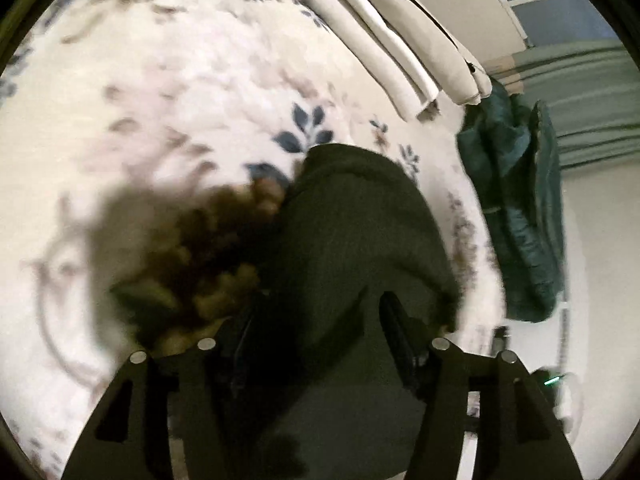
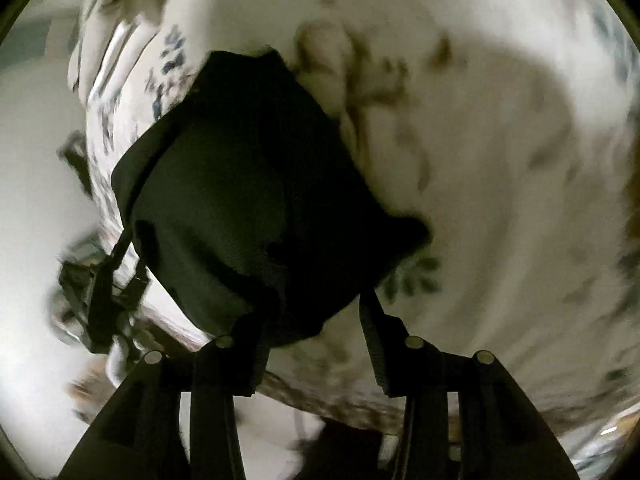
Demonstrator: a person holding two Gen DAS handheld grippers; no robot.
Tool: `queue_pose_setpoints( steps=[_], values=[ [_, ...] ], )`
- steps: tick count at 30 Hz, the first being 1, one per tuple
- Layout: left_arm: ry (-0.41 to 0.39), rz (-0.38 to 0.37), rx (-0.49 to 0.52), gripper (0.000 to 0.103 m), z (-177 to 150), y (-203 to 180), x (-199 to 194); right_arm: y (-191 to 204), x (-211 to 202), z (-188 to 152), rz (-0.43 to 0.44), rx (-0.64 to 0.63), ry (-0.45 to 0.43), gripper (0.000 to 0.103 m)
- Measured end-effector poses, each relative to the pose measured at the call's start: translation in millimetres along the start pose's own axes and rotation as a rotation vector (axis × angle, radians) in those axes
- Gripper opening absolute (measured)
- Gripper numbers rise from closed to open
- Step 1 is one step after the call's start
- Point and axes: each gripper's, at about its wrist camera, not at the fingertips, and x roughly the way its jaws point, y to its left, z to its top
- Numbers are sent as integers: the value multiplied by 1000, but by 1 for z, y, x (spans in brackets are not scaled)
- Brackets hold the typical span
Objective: Fold small clothes
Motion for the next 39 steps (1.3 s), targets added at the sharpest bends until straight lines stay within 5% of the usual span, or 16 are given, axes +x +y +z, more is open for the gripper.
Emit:
queue_pose_setpoints(
  steps=[6,11,15,16,17,21,25,27,30,32,35,39],
  values=[
    [10,82,15,56,-13,12,8,121,-29,64,59,-234,-51,56],
    [23,84,64,56,-17,13,12,282,53,127,77,-604,32,56],
    [29,47,33,56,-13,22,14,340,134,161,21,-638,224,56],
    [30,40,29,56,-12,24,15,341,145,160,27,-644,275,45],
    [33,34,29,56,-10,25,16,342,154,157,49,-660,326,6],
    [44,-3,17,56,-8,29,17,355,155,146,-65,-768,269,4],
    [64,-17,22,56,-10,35,18,354,164,164,-122,-705,159,4],
    [75,-7,31,56,-11,36,18,357,179,164,-85,-703,214,4],
    [73,68,74,56,-8,38,8,336,157,164,-4,-637,247,14],
    [52,108,87,56,-6,42,-3,318,128,163,52,-603,208,59],
    [37,129,60,63,-4,59,-15,267,57,158,93,-542,34,66],
    [46,143,32,71,-1,74,0,174,0,144,10,-355,-142,67]
  ],
)
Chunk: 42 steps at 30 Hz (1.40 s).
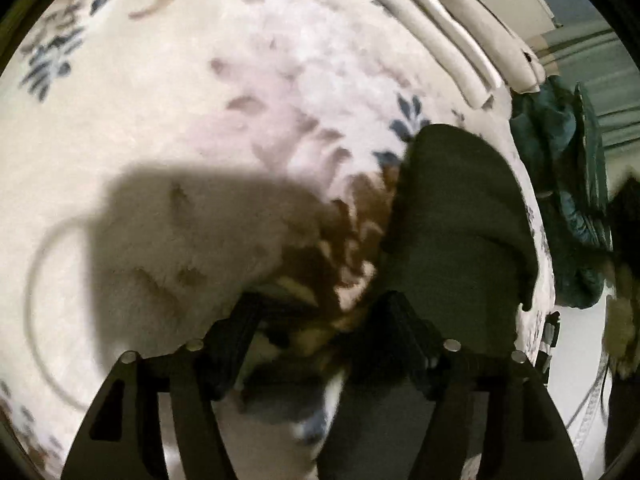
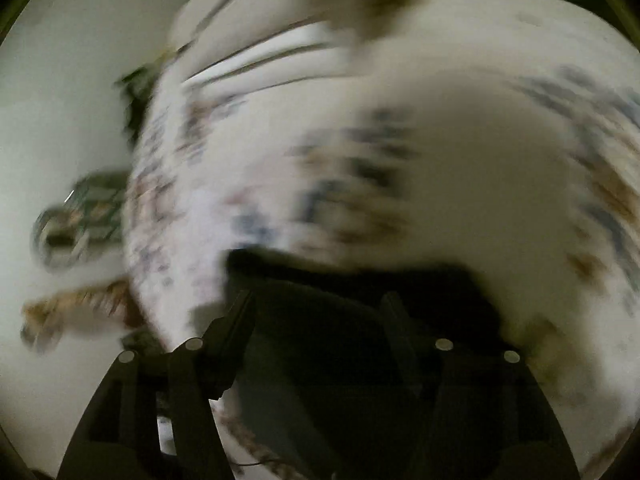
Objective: Fold small clothes
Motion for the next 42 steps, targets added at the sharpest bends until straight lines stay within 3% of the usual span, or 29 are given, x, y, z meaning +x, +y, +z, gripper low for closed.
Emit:
queue_pose_setpoints(
  steps=[1,3,6,11,12,13,14,15,18,21,24,27,29,32,34,35,36,39,41,42],
  values=[
    [-1,-16,-19,75,1,2,5,-22,-9,-13,-32,54,-17,67],
    [-8,-96,-56,103,5,4,9,-57,-17,-33,-29,140,-30,67],
    [-15,-79,-109,103,8,0,16,-96,-11,-56,-33,236,-32,67],
    [-100,-14,-178,103,-1,-6,17,-91,32,-61,-40,119,-7,64],
    [-93,-3,-176,103,-1,-7,18,-91,35,-56,-34,124,-31,58],
    [-77,9,-174,103,2,-10,18,-90,36,-54,-45,142,-67,31],
    [-61,18,-176,103,4,-12,17,-91,32,-53,-43,157,-89,13],
    [-55,24,-182,103,6,-15,17,-93,26,-51,-25,180,-116,10],
    [-81,65,-189,103,15,-21,3,-93,6,-48,6,211,-186,6],
    [-135,169,-86,103,24,-41,-13,-94,-11,-41,-27,231,-220,4],
    [-163,203,-17,103,38,-61,-17,-102,-13,-25,-62,258,-231,4],
    [-155,203,31,103,58,-76,-4,-104,2,-14,-93,236,-193,4],
    [-109,219,62,103,75,-80,17,-105,12,-10,-105,232,-159,4],
    [-54,237,59,101,99,-83,48,-116,18,-7,-42,280,-116,4],
    [-56,215,67,71,107,-86,55,-123,14,-7,3,317,-104,5],
    [-66,200,85,17,109,-88,54,-123,14,-8,26,322,-97,8],
    [-59,171,104,0,111,-92,54,-126,11,-9,52,326,-85,9],
    [-94,149,145,0,111,-102,45,-128,9,-14,65,317,-62,16],
    [-85,85,109,0,112,-96,36,-131,7,-16,75,327,-55,48],
    [-68,23,72,1,115,-91,33,-132,5,-18,93,332,-67,50]
  ],
)
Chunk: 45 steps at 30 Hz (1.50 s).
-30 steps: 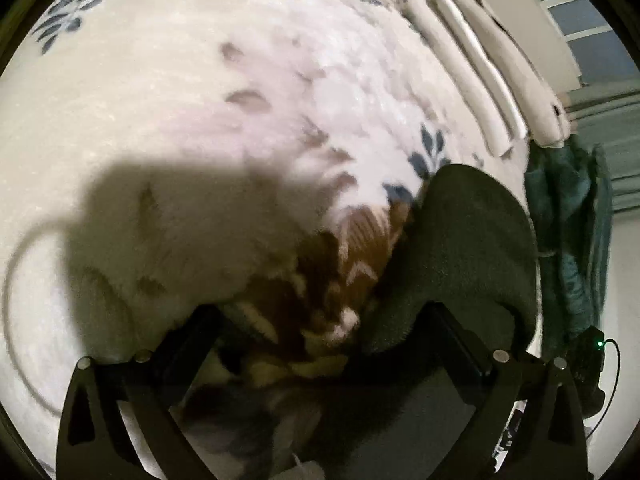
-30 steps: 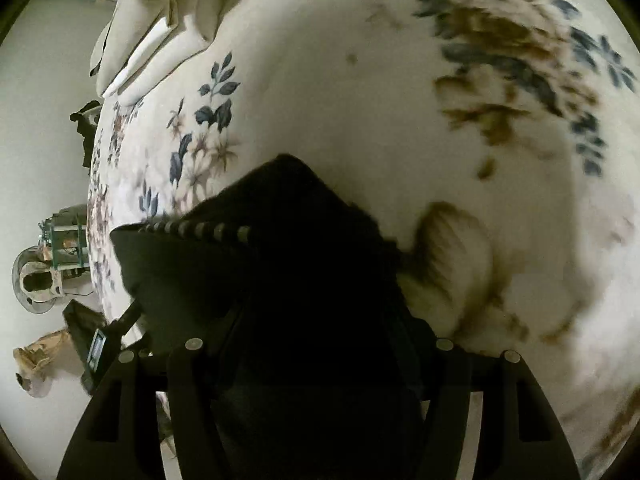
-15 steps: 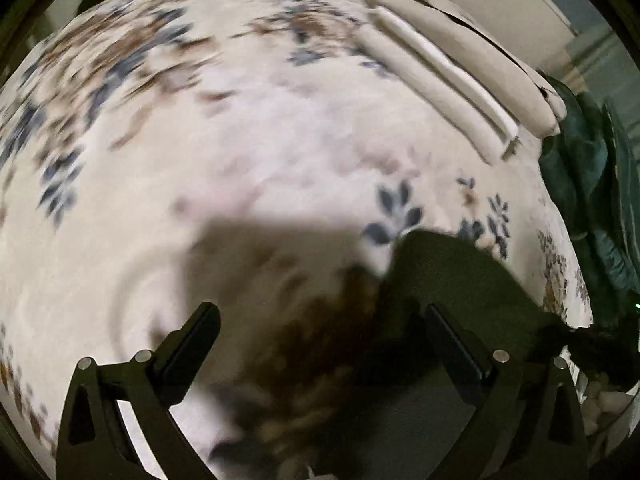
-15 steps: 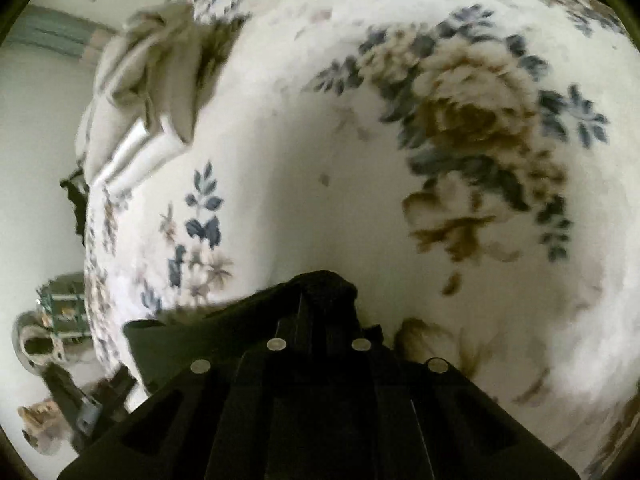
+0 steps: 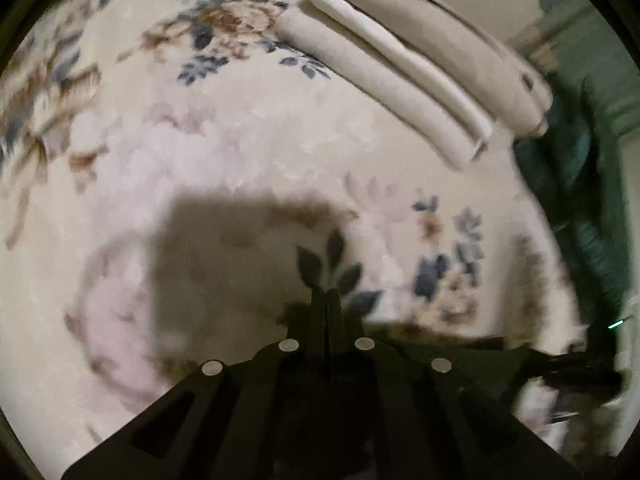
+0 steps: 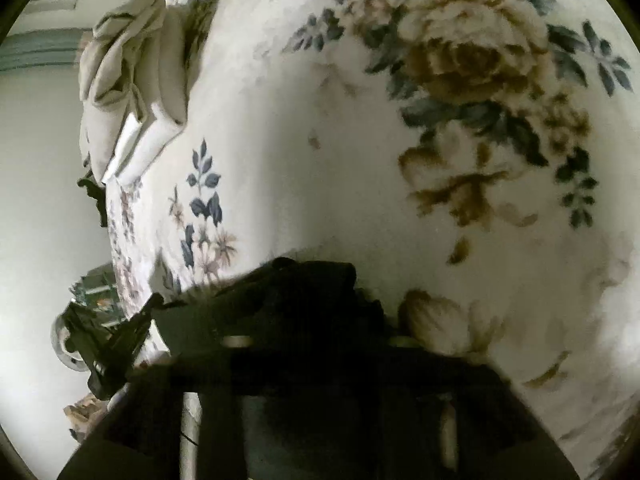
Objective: Fold small clothes
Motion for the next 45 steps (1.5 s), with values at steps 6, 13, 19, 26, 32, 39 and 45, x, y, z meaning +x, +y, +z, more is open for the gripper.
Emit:
queue_pose_setpoints(
  steps=[6,13,19,26,32,39,45],
  values=[
    [38,-243,-225,71,-10,41,-7,-1,7,-2,64,6,24,56],
    [51,-92,15,9,-25,-11,18,-1,26,-1,109,27,55,56],
    [-33,-66,-64,7,-25,6,3,4,12,2,81,11,-49,5],
    [38,-194,-285,8,-22,46,25,20,25,19,-92,-55,-78,4],
    [44,-138,-155,22,-22,26,-11,21,10,8,-11,-55,77,41],
    [-116,52,-23,60,-60,12,-78,-4,-35,-82,-12,1,151,55],
    [-56,135,-30,60,-121,10,-85,-28,-2,-139,-77,68,189,55]
  ],
)
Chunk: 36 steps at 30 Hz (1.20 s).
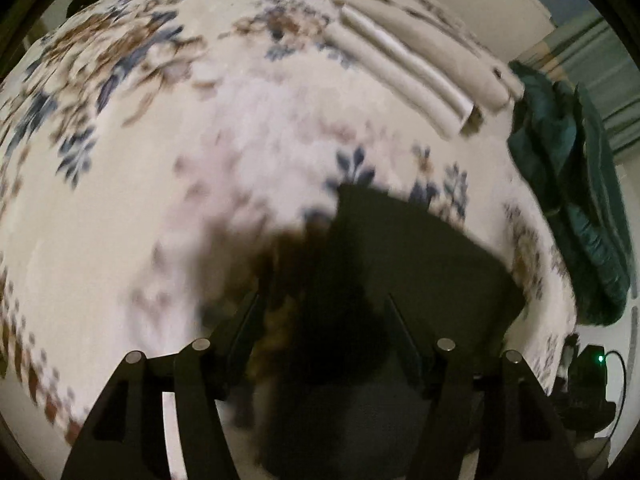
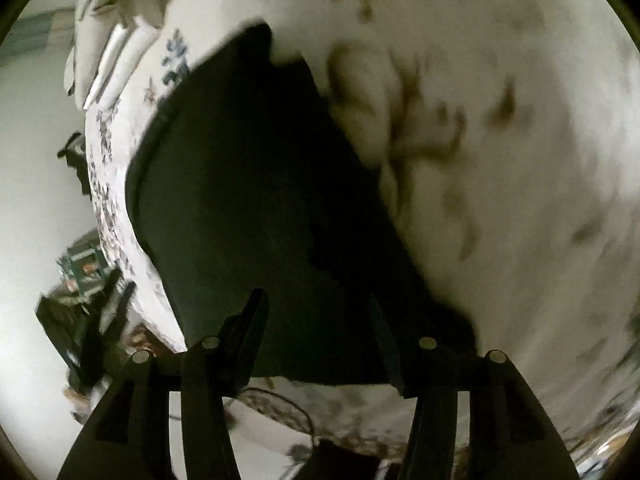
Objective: Fold small clothes
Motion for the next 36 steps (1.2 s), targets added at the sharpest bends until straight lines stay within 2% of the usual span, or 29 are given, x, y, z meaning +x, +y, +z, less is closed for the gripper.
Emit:
queue_pose_setpoints(
  steps=[1,2,3,4,7,9,13,16,20,22,24,25,28,30,32,36],
  values=[
    [14,7,9,60,-5,-2,2,0,11,-3,-15,-5,8,54],
    [30,31,22,60,-12,-4,5,0,17,-5,-27,-8,2,44],
    [38,50,30,60,-18,-4,6,1,23,-7,-54,-14,-21,31],
    [49,48,33,60,-22,-5,8,4,28,-8,-93,-30,-31,3],
    [53,49,23,60,-27,-4,5,7,15,-18,-113,-30,-116,2],
    [44,45,19,60,-27,-4,0,6,-11,-29,-145,-32,-185,2],
    [34,20,11,60,-25,-4,-7,-7,-43,-38,-159,10,-203,2],
    [36,13,0,60,-23,0,-4,-10,-38,-37,-193,-1,-157,2],
    [48,10,-23,60,-19,7,1,-27,-21,-23,-166,26,-53,4],
    [48,13,-10,60,-13,7,4,-28,-28,-17,-148,38,-53,12],
    [43,-1,7,60,-3,6,10,-18,-46,-8,-129,-13,-106,35],
    [40,-2,17,60,4,4,17,-14,-51,-3,-126,-34,-126,54],
    [56,-34,28,60,28,-6,41,5,-60,26,-78,-102,-162,56],
    [61,-69,45,60,45,-16,56,18,-53,49,-26,-139,-135,56],
    [53,-31,77,60,63,-29,76,34,-44,66,-24,-168,-123,56],
    [60,47,70,62,100,-36,114,57,-7,113,-104,-211,-117,56]
  ],
)
